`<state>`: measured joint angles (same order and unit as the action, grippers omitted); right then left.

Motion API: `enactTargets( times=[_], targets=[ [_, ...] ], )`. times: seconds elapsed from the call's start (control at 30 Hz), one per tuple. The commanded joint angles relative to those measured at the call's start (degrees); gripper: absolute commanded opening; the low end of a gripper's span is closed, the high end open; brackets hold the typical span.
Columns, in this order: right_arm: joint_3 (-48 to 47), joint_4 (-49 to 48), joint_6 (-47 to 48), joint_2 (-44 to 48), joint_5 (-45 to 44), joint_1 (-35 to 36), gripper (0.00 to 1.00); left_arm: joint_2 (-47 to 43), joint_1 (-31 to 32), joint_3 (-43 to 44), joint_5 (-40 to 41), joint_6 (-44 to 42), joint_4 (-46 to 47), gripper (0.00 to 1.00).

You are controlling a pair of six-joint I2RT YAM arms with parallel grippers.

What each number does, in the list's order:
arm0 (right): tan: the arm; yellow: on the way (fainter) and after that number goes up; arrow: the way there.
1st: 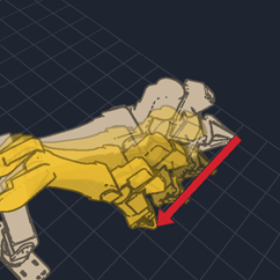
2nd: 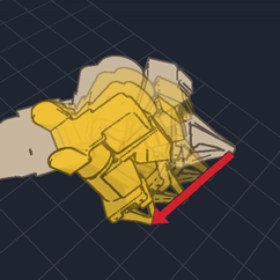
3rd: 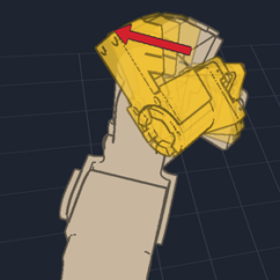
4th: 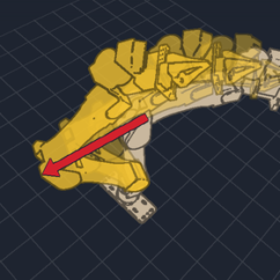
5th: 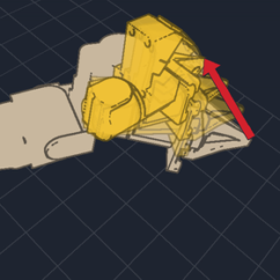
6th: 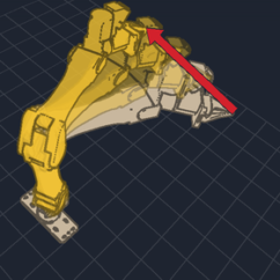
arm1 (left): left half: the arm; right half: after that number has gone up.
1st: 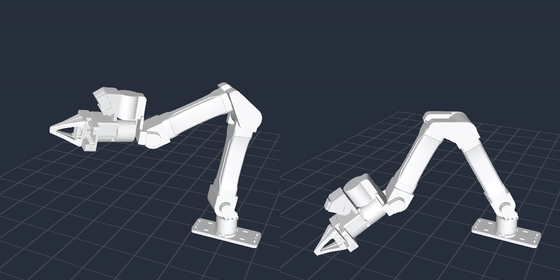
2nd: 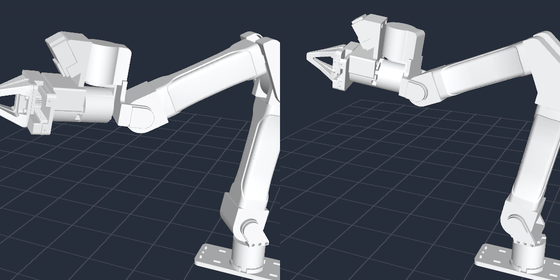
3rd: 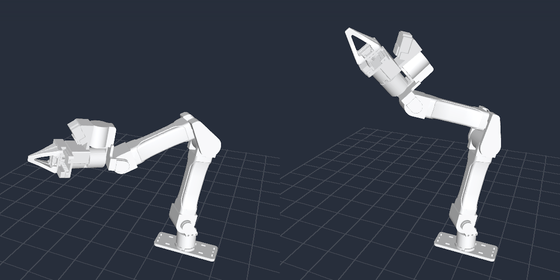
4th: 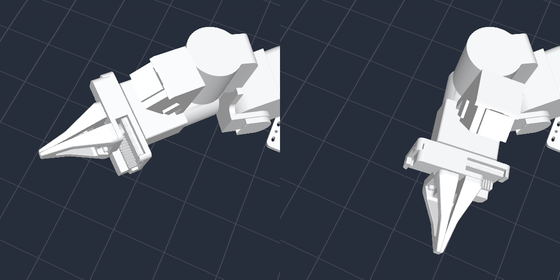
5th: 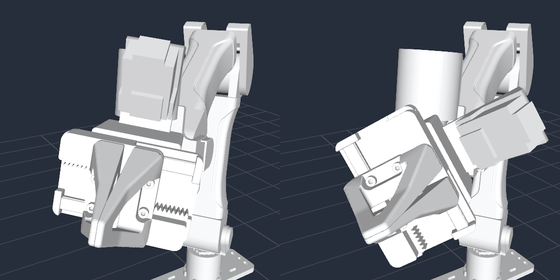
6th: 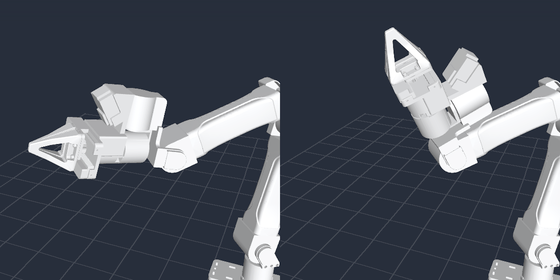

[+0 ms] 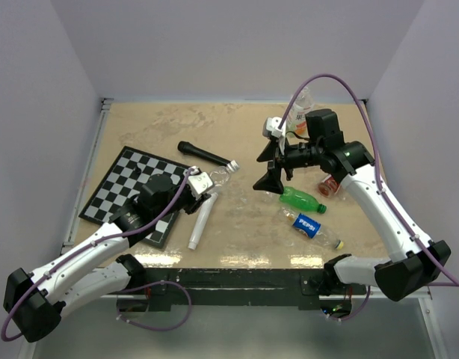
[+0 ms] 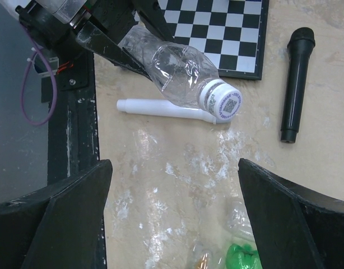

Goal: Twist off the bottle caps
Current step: Unscrew the bottle cap from the plastic bottle.

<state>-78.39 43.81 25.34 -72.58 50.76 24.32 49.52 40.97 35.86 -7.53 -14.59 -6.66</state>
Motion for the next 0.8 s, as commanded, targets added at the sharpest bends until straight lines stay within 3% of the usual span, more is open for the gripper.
enactTargets(
  times=[0.0, 0.77],
  targets=[
    [0.4, -2.2, -2.1, 1.2, 2.6, -0.2, 0.98, 0.0, 0.2, 0.5, -1.2, -0.6, 2.7, 0.0],
    [1.0, -3.8, -4.7, 0.1, 5.0, -0.6, 0.98, 0.2, 0.2, 0.4, -1.8, -0.6, 2.7, 0.0]
  ],
)
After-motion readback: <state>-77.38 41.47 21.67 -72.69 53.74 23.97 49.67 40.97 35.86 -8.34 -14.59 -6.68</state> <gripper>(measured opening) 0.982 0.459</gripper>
